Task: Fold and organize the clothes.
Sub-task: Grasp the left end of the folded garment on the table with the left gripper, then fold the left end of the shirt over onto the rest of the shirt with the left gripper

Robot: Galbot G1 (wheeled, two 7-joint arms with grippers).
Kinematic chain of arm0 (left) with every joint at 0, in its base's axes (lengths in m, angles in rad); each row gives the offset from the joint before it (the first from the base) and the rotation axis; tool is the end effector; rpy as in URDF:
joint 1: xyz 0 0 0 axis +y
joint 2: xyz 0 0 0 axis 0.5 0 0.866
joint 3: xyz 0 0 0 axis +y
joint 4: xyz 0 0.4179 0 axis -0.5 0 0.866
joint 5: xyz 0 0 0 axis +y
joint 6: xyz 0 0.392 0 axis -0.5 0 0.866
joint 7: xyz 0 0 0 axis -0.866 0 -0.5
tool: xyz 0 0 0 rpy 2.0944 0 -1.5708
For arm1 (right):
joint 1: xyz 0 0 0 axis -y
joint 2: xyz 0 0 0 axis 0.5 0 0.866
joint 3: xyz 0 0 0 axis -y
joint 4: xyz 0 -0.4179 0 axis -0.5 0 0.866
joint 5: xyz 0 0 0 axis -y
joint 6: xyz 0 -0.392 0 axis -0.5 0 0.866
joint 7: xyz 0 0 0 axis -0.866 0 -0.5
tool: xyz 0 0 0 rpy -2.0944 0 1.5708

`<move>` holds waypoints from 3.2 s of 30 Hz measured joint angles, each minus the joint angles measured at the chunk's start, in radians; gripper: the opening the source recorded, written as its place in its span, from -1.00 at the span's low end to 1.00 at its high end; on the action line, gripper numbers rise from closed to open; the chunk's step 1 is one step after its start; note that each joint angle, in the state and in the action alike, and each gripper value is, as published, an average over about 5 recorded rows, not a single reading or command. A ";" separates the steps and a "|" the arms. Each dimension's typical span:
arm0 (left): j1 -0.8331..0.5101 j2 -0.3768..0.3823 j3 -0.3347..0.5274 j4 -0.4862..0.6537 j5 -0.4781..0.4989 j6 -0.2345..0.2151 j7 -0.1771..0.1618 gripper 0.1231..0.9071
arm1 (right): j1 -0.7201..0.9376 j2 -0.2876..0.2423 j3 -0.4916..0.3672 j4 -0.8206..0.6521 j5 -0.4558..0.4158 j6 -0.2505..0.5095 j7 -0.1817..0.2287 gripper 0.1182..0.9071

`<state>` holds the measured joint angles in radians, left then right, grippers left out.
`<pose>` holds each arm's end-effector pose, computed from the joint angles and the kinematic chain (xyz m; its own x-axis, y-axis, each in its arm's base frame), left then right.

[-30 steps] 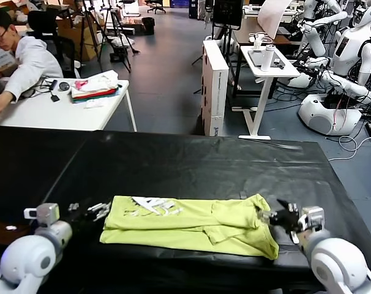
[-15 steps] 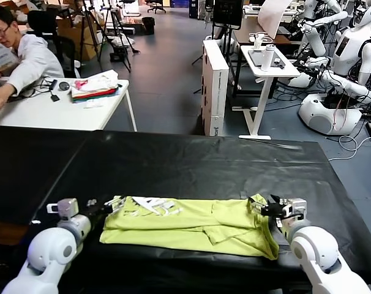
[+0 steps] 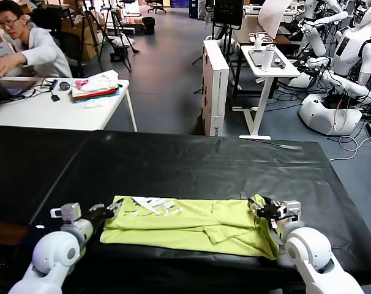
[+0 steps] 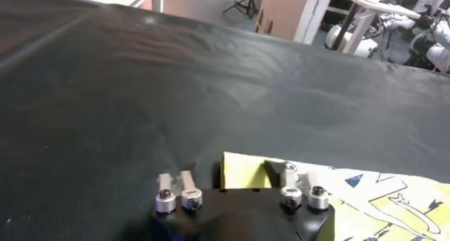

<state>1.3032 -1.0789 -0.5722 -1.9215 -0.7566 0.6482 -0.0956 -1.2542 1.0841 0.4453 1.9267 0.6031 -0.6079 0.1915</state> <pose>0.2946 0.1495 -0.3264 -0.8229 0.1686 0.5426 0.0598 0.9753 -0.2125 0.3046 -0.1062 -0.3318 -0.8497 -0.0896 0.5197 -0.0764 0.9960 0.0468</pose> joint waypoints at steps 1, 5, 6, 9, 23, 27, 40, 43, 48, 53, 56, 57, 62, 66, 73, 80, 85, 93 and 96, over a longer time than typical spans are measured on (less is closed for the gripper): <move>-0.002 -0.001 0.000 0.001 0.001 -0.003 0.000 1.00 | -0.001 0.002 0.000 0.000 -0.001 0.002 0.000 1.00; -0.009 -0.003 -0.007 0.011 0.009 -0.013 -0.003 1.00 | -0.004 0.011 0.001 -0.002 -0.002 0.011 0.001 1.00; -0.010 -0.002 -0.010 0.014 0.010 -0.015 -0.003 1.00 | -0.004 0.012 0.001 -0.002 -0.001 0.015 0.000 1.00; -0.011 0.002 -0.016 0.021 0.010 -0.019 -0.004 1.00 | -0.008 0.015 0.005 0.004 0.008 0.044 -0.018 1.00; 0.019 0.022 -0.039 -0.022 -0.010 -0.011 0.004 1.00 | -0.104 -0.077 0.075 0.093 -0.078 0.304 -0.187 1.00; 0.043 0.043 -0.060 -0.045 -0.041 0.003 0.004 1.00 | -0.198 -0.118 0.128 0.143 -0.107 0.418 -0.224 1.00; 0.152 0.122 -0.164 -0.091 -0.212 0.088 0.081 1.00 | -0.482 -0.098 0.253 0.321 -0.136 0.548 -0.241 0.49; 0.167 0.125 -0.177 -0.091 -0.235 0.088 0.096 1.00 | -0.506 -0.087 0.256 0.336 -0.144 0.551 -0.242 0.39; 0.184 0.120 -0.182 -0.078 -0.233 0.088 0.123 1.00 | -0.527 -0.075 0.257 0.355 -0.152 0.552 -0.242 -0.20; 0.195 0.105 -0.179 -0.074 -0.230 0.088 0.141 1.00 | -0.536 -0.073 0.257 0.366 -0.153 0.552 -0.241 -0.90; 0.196 0.099 -0.176 -0.072 -0.233 0.088 0.144 1.00 | -0.540 -0.068 0.257 0.368 -0.155 0.552 -0.240 -0.95; 0.196 0.098 -0.175 -0.072 -0.235 0.087 0.144 1.00 | -0.542 -0.066 0.257 0.368 -0.155 0.552 -0.240 -0.95; 0.192 0.088 -0.168 -0.072 -0.248 0.087 0.146 0.90 | -0.545 -0.057 0.256 0.368 -0.161 0.552 -0.240 -0.95; 0.192 0.081 -0.161 -0.073 -0.253 0.086 0.146 0.16 | -0.544 -0.050 0.253 0.371 -0.166 0.552 -0.240 -0.95; 0.183 0.073 -0.157 -0.061 -0.294 0.086 0.140 -0.78 | -0.544 -0.037 0.245 0.376 -0.180 0.553 -0.238 -0.81; 0.186 0.073 -0.167 -0.048 -0.344 0.089 0.128 -0.85 | -0.544 -0.030 0.244 0.381 -0.189 0.555 -0.234 0.45; 0.188 0.074 -0.177 -0.059 -0.374 0.090 0.100 -0.85 | -0.545 -0.026 0.243 0.383 -0.189 0.557 -0.226 0.99; 0.221 0.098 -0.226 -0.111 -0.258 0.090 0.088 -0.85 | -0.534 -0.008 0.229 0.372 -0.193 0.561 -0.205 1.00; 0.245 0.117 -0.257 -0.139 -0.131 0.090 0.097 -0.85 | -0.531 -0.002 0.222 0.363 -0.202 0.563 -0.203 1.00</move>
<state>1.5484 -0.9619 -0.8290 -2.0602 -0.8872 0.7381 0.0015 -1.7849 1.0826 0.6674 2.2895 0.4009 -0.0448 -0.0119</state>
